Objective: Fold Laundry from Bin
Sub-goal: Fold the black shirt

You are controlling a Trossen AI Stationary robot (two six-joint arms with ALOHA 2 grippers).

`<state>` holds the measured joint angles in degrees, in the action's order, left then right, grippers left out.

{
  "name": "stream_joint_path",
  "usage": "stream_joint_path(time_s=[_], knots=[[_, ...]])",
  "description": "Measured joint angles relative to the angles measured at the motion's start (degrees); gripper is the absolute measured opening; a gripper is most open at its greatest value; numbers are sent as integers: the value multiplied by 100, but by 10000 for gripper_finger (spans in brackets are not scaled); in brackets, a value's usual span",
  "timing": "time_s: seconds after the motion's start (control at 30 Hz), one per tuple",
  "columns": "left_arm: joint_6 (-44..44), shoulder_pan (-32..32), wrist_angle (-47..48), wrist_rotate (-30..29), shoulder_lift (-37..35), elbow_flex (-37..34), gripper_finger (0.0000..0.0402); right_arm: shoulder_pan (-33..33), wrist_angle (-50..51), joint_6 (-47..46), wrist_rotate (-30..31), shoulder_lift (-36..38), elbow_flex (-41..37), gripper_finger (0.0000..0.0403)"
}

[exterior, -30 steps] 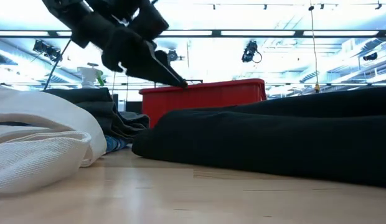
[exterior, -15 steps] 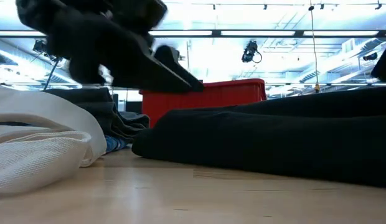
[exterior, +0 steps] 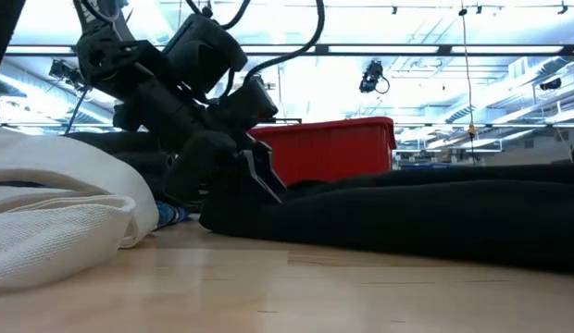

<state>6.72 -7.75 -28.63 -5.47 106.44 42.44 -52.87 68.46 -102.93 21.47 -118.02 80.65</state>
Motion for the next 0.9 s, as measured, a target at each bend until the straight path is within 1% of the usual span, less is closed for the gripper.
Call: stream_joint_path(time_s=[0.1,0.2,0.33,0.4,0.47,0.57,0.67,0.9], knots=[[-20,-21,62,25,6,4,292,-223,31,-274,-467,0,14,183],[25,-58,128,39,-31,4,292,-450,287,-494,-849,0,292,183],[39,-61,332,60,-159,-11,292,-751,1027,-924,-955,4,902,183],[52,-65,488,125,-289,-24,292,-857,1373,-1150,-766,5,1164,183],[112,-79,663,170,-437,-31,292,-932,1615,-1338,-389,6,1340,183],[416,-116,894,172,-765,-35,292,-1002,1657,-1392,420,7,1435,183],[592,-116,1051,173,-1024,-35,292,-876,1494,-1242,1185,7,1395,183],[811,-175,1233,170,-1478,-24,292,-351,1028,-460,1777,4,1121,183]])
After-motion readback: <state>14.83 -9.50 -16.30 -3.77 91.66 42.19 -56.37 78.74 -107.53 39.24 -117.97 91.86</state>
